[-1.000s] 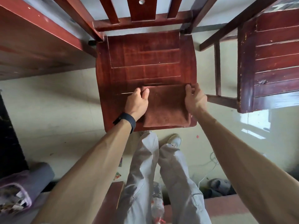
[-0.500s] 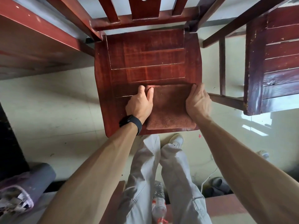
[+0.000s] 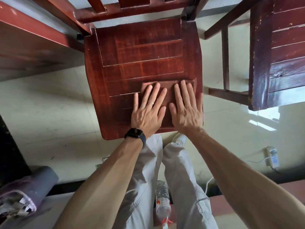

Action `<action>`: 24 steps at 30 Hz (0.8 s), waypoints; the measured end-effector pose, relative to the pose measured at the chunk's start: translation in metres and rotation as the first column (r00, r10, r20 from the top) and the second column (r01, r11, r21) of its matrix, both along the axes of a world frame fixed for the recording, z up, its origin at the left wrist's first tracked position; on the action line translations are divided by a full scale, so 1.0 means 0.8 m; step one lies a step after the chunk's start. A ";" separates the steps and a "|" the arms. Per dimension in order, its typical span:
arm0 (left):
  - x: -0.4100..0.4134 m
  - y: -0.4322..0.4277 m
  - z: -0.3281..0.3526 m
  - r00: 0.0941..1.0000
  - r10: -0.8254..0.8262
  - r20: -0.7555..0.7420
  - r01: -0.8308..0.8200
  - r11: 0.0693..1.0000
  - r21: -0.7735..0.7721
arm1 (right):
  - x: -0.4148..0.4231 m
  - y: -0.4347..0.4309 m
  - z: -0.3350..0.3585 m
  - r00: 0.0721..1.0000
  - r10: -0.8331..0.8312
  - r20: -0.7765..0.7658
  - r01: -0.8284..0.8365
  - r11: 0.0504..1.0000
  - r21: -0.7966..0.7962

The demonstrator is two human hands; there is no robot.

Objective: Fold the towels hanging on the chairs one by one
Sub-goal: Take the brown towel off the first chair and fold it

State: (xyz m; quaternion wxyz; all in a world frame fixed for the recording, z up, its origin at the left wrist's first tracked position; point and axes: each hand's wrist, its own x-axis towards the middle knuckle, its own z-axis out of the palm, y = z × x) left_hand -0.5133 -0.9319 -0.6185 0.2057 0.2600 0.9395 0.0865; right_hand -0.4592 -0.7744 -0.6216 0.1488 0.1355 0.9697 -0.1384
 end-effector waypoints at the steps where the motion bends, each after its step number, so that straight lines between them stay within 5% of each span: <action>1: -0.002 -0.002 -0.004 1.000 -0.001 -0.002 0.001 1.000 -0.011 | 0.000 0.004 -0.005 1.000 0.005 0.006 -0.005 1.000 0.009; 7: 0.002 0.009 -0.005 0.995 0.102 -0.003 -0.102 0.991 -0.091 | 0.000 -0.002 -0.004 0.949 -0.289 0.126 0.291 0.957 0.001; 10: -0.002 0.009 0.002 0.996 0.091 0.020 -0.088 0.991 -0.104 | -0.004 0.005 0.012 0.945 -0.291 0.150 0.297 0.955 -0.021; 14: -0.009 0.015 0.030 0.947 0.322 0.018 -0.322 0.944 0.072 | -0.016 0.015 0.040 0.853 -0.508 0.122 0.522 0.837 -0.165; 17: -0.014 0.023 0.046 0.637 0.714 0.290 -0.770 0.611 0.184 | -0.026 0.028 0.049 0.595 -0.725 0.347 0.803 0.522 -0.287; 19: -0.026 0.025 0.051 0.347 0.814 0.467 -0.925 0.380 0.024 | -0.030 0.035 0.049 0.517 -0.724 0.458 0.856 0.448 -0.258; 21: -0.035 0.019 0.045 0.185 0.825 0.534 -0.951 0.287 -0.114 | -0.036 0.038 0.048 0.487 -0.720 0.494 0.873 0.408 -0.266; 24: -0.042 0.000 0.036 0.161 0.745 0.647 -0.955 0.284 -0.088 | -0.044 0.045 0.044 0.469 -0.718 0.515 0.881 0.338 -0.331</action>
